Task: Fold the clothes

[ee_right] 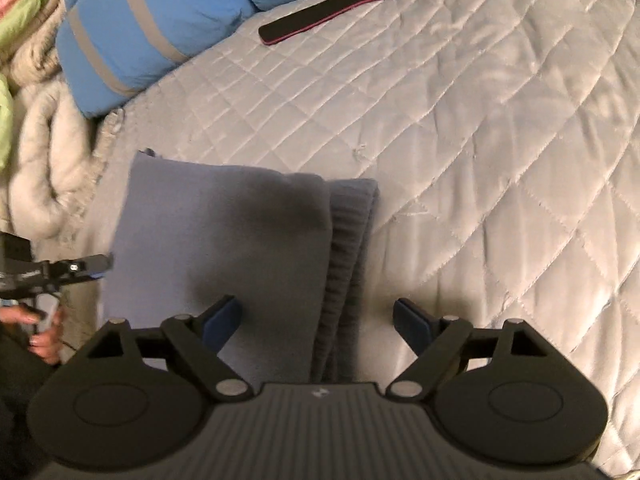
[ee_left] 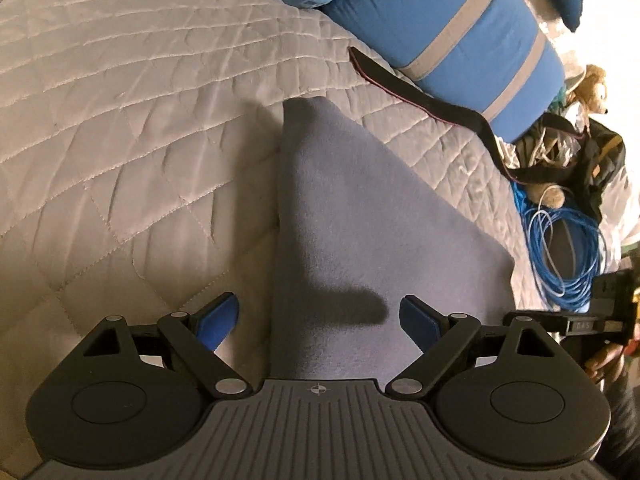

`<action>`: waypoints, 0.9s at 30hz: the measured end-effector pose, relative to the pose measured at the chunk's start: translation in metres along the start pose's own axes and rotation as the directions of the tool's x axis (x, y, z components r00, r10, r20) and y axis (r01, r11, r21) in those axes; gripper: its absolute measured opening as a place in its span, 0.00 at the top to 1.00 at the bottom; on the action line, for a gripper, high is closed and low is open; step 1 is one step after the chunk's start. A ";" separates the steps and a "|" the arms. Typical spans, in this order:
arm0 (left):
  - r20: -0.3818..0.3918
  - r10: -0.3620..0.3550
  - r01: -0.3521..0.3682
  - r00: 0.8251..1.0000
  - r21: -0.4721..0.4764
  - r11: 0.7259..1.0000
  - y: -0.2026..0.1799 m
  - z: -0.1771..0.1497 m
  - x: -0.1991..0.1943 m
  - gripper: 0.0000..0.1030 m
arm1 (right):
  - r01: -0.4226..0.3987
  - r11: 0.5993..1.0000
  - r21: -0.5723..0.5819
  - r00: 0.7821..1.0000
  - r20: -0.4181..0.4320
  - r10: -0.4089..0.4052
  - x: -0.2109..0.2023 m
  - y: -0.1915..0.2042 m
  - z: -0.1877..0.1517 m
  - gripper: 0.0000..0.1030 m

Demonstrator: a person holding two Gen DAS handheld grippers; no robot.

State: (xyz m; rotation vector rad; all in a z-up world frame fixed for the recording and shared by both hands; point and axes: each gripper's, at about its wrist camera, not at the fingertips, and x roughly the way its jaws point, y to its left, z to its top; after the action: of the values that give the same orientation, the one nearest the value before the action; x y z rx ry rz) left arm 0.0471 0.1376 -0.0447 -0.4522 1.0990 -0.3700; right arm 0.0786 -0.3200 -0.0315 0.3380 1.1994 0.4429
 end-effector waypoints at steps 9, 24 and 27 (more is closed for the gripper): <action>0.006 0.005 -0.005 1.000 0.013 1.000 0.000 -0.001 -0.001 0.14 | 0.034 0.999 -0.032 0.999 0.000 -0.034 0.007 0.006 -0.001 0.08; 0.043 -0.265 0.267 0.963 -0.233 0.935 0.036 -0.003 0.009 0.16 | -0.158 0.977 0.140 0.987 0.015 0.158 0.007 -0.018 0.000 0.15; 0.060 -0.295 0.300 0.954 -0.275 0.914 0.043 -0.004 0.009 0.20 | -0.244 0.941 0.235 0.969 0.027 0.244 0.009 -0.032 0.001 0.21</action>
State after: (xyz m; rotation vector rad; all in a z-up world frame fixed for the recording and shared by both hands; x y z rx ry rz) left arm 0.0503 0.1689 -0.0758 -0.8813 1.0709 -0.4780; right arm 0.0869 -0.3437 -0.0538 0.6984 1.2208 0.5152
